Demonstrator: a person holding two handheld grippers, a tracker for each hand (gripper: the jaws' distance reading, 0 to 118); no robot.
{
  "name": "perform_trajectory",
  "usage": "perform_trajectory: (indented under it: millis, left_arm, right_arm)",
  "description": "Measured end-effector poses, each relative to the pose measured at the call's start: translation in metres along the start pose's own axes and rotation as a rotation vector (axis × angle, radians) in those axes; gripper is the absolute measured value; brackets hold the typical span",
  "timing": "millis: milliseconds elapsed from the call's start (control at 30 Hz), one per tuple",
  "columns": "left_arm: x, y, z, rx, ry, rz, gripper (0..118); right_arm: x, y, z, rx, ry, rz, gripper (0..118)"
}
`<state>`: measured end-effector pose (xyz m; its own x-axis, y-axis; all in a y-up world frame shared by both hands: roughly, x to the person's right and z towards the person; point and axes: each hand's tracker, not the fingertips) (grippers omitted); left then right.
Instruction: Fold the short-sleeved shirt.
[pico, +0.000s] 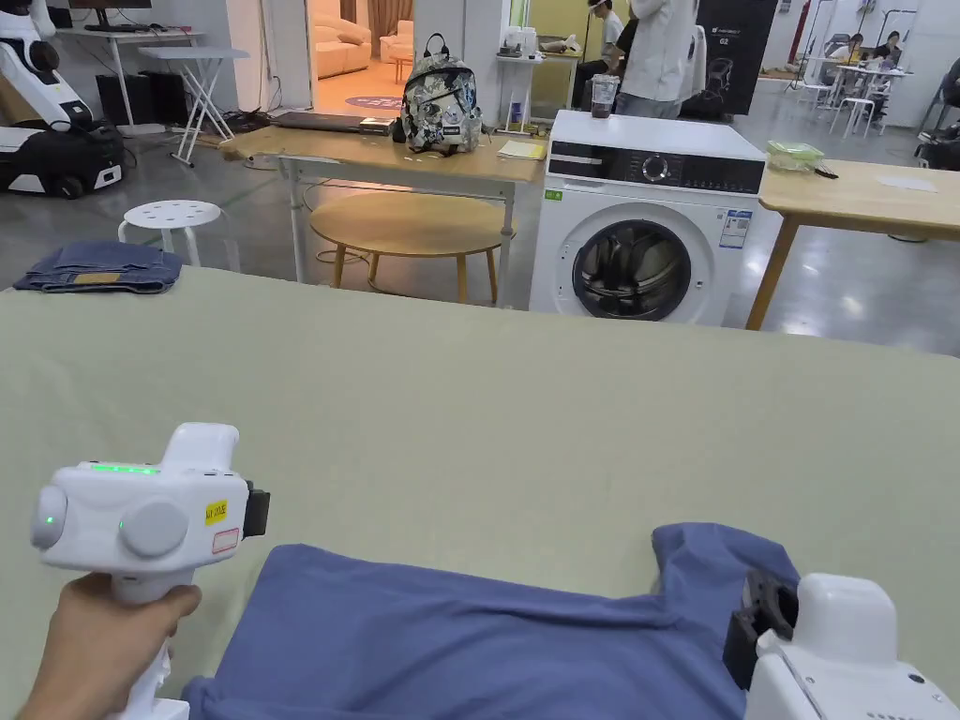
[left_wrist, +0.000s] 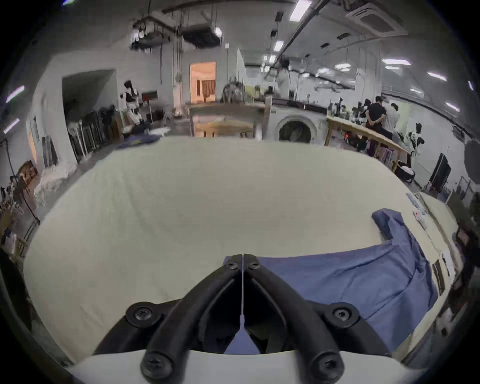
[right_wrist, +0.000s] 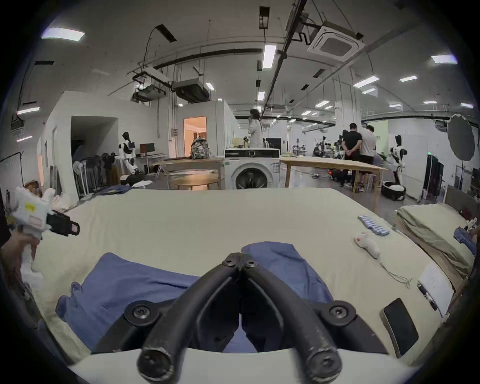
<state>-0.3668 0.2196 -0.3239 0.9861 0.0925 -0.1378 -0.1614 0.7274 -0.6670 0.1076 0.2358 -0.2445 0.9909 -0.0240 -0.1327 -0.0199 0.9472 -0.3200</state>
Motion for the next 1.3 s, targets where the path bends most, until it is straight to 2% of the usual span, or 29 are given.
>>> perform_trajectory:
  millis: [133,233,267,333,400,500,600,667,733,900,1133,1300]
  left_arm:
    - [-0.017,0.025,-0.065,-0.222,-0.051,0.074,0]
    - [-0.009,0.03,-0.09,-0.33,-0.096,0.077,0]
    - [-0.008,0.032,-0.099,-0.356,-0.078,0.065,8]
    - [0.0,0.034,-0.103,-0.385,-0.071,0.074,37]
    - [0.003,0.034,-0.111,-0.403,-0.065,0.093,55]
    - [0.007,0.03,-0.12,-0.447,-0.018,0.088,60]
    - [0.013,0.021,-0.129,-0.504,0.026,0.021,60]
    - [0.021,0.02,-0.125,-0.487,0.043,-0.016,60]
    - [0.014,0.025,-0.14,-0.48,0.071,-0.026,53]
    - [0.022,0.02,-0.139,-0.46,0.051,-0.111,0]
    - [0.025,0.013,-0.11,-0.358,0.019,-0.111,0]
    - [0.027,0.011,-0.069,-0.256,-0.013,-0.078,0]
  right_arm:
    - [0.008,-0.007,-0.016,-0.047,-0.013,-0.004,0]
    - [0.014,-0.013,-0.025,-0.078,-0.026,-0.001,0]
    - [0.017,-0.015,-0.027,-0.09,-0.031,0.003,0]
    - [0.022,-0.02,-0.031,-0.114,-0.042,0.011,0]
    - [0.026,-0.024,-0.034,-0.131,-0.052,0.015,0]
    - [0.032,-0.03,-0.037,-0.157,-0.065,0.017,0]
    - [0.037,-0.036,-0.039,-0.183,-0.071,0.015,0]
    - [0.038,-0.039,-0.039,-0.195,-0.076,0.017,0]
    - [0.039,-0.043,-0.04,-0.208,-0.075,0.011,0]
    - [0.04,-0.048,-0.04,-0.234,-0.072,-0.011,0]
    - [0.049,-0.041,-0.043,-0.251,-0.061,-0.036,0]
    - [0.073,-0.018,-0.073,-0.31,-0.072,-0.048,0]
